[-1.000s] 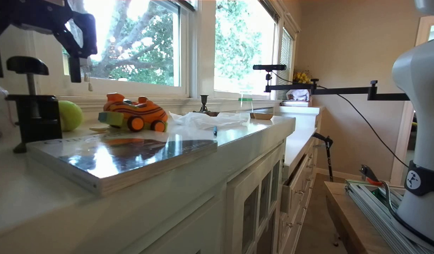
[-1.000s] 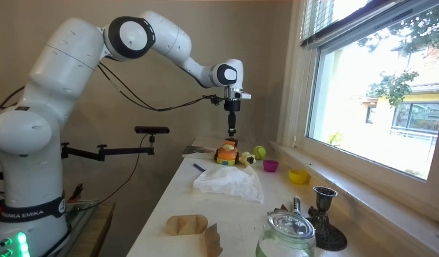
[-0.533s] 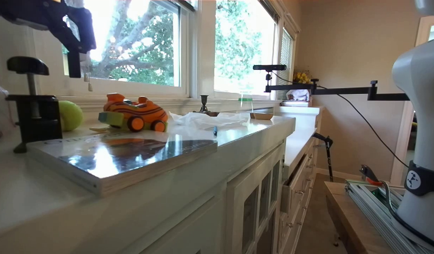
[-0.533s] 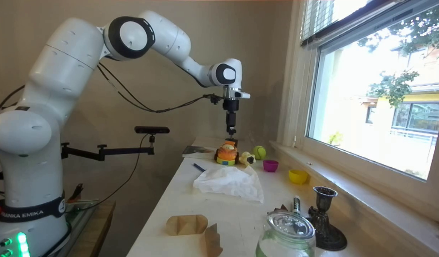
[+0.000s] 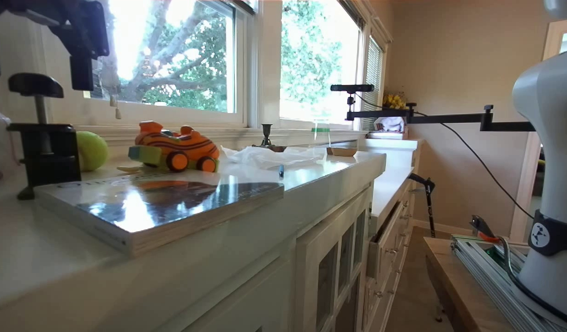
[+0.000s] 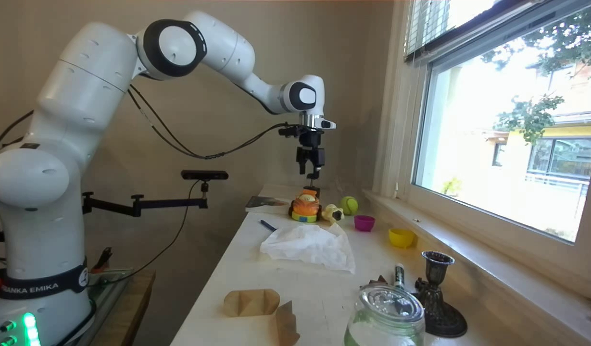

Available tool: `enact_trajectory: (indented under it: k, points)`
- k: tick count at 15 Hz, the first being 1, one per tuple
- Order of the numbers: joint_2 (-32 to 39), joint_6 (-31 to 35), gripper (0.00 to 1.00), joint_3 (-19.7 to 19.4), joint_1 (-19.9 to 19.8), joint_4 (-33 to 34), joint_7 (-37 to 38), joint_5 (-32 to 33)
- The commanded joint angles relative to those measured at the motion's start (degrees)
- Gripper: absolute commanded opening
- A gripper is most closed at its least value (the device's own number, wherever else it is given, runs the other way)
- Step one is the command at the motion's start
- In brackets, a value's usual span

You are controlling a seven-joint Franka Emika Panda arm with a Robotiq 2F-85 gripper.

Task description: Turn the screw of the black object in the left to the right

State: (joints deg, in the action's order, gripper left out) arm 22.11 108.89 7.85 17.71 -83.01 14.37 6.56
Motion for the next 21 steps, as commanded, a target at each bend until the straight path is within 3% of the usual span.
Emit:
enact_trajectory:
  k: [1, 9, 11, 15, 19, 21]
  points:
    - [-1.0, -0.1, 1.00, 1.0, -1.0, -0.3, -10.8, 1.6]
    - [-1.3, 1.8, 1.00, 2.9, -3.3, -1.3, -34.3, 0.3]
    - [-1.1, 2.2, 0.72, 3.4, -3.9, -1.2, -37.7, -0.1]
    - [-1.0, 1.7, 0.42, 3.6, -4.2, -0.9, -39.4, 0.2]
    - [-1.0, 1.7, 0.14, 3.3, -4.0, -0.9, -37.5, 0.5]
    - [-1.3, 1.6, 0.14, 3.1, -3.8, -1.3, -35.9, 0.8]
